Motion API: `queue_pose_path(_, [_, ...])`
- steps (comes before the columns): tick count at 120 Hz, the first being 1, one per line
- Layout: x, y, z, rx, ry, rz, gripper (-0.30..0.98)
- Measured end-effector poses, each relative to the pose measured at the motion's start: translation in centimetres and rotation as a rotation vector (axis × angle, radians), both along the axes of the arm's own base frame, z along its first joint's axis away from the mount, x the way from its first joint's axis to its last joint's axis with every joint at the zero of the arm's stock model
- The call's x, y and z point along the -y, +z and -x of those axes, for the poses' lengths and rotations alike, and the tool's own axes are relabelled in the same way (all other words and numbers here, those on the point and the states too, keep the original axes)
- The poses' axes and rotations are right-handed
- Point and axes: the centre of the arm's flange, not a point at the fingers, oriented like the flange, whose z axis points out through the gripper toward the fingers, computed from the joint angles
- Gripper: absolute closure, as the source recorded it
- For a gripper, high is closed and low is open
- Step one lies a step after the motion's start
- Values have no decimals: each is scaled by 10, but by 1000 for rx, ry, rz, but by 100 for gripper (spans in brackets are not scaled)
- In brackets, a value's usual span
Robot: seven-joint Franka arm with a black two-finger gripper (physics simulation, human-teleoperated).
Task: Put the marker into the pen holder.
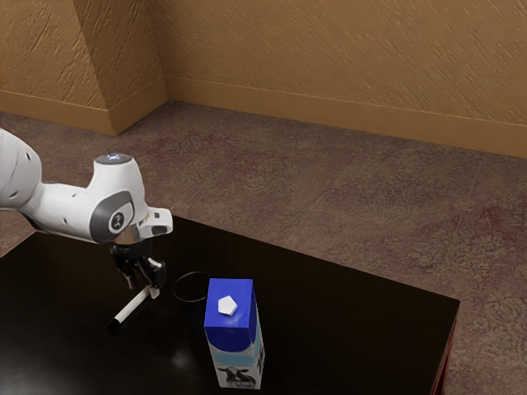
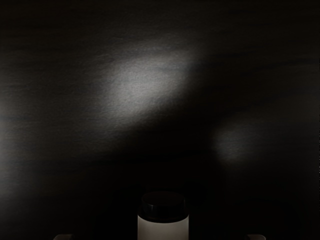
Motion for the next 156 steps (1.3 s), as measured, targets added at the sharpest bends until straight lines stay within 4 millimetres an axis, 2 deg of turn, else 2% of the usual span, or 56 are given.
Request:
queue_pose_path(26, [3,0,-1,5,3,-1,54])
queue_pose_path(46, [4,0,-1,6,6,-3,67])
queue_pose_path(66, [4,-2,-2,2,12,-10,73])
queue_pose_path(109, [2,-3,-2,0,39,-19,76])
queue_pose_path(117, [2,17,-5,29,40,-23,77])
queue_pose_path(138, [7,104,-5,138,38,-28,77])
queue_pose_path(156, [12,161,-9,190,28,-37,78])
